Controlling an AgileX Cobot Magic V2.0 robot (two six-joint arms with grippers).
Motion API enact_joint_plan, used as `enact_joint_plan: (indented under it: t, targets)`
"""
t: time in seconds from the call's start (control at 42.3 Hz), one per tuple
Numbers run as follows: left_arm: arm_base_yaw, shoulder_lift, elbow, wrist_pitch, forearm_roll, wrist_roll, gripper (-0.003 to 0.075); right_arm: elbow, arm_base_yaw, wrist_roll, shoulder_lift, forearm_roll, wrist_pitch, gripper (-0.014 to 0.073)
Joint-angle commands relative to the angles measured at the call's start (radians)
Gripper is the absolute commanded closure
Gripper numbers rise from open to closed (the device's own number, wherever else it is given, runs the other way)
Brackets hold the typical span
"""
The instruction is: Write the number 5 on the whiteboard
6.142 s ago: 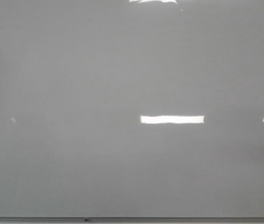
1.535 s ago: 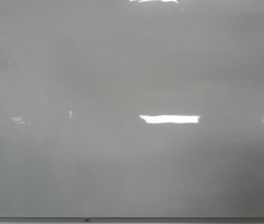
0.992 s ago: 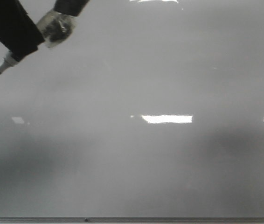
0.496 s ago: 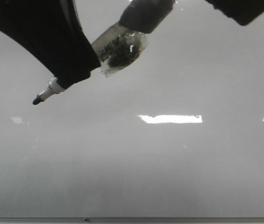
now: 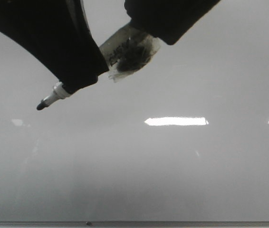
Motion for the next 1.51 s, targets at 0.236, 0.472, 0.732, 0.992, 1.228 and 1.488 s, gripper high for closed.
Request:
enact_joint_plan:
  t: [0.236, 0.472, 0.732, 0.992, 1.228, 1.488]
  targets:
    - [-0.006, -0.025, -0.033, -0.036, -0.013, 0.002, 0.0741, -0.035, 0.002, -0.011, -0.016, -0.001, -0.016, 0.0389]
    - [-0.006, -0.025, -0.033, -0.047, -0.013, 0.002, 0.074, -0.035, 0.002, 0.005, -0.016, -0.031, -0.015, 0.0517]
    - [-0.006, -0.025, -0.033, -0.055, -0.016, -0.009, 0.05, -0.035, 0.002, 0.013, -0.016, -0.033, -0.013, 0.0594]
    - [0.005, -0.097, -0.031, -0.05, 0.092, -0.133, 0.0226, -0.035, -0.011, 0.058, -0.022, -0.059, -0.016, 0.0594]
    - [0.135, -0.274, 0.032, -0.076, 0.083, -0.196, 0.0227, -0.036, -0.11, 0.162, -0.099, -0.124, -0.025, 0.0594]
    - [0.446, -0.44, 0.151, -0.233, 0.064, -0.409, 0.0227, -0.038, -0.286, 0.426, -0.225, -0.147, -0.045, 0.0594]
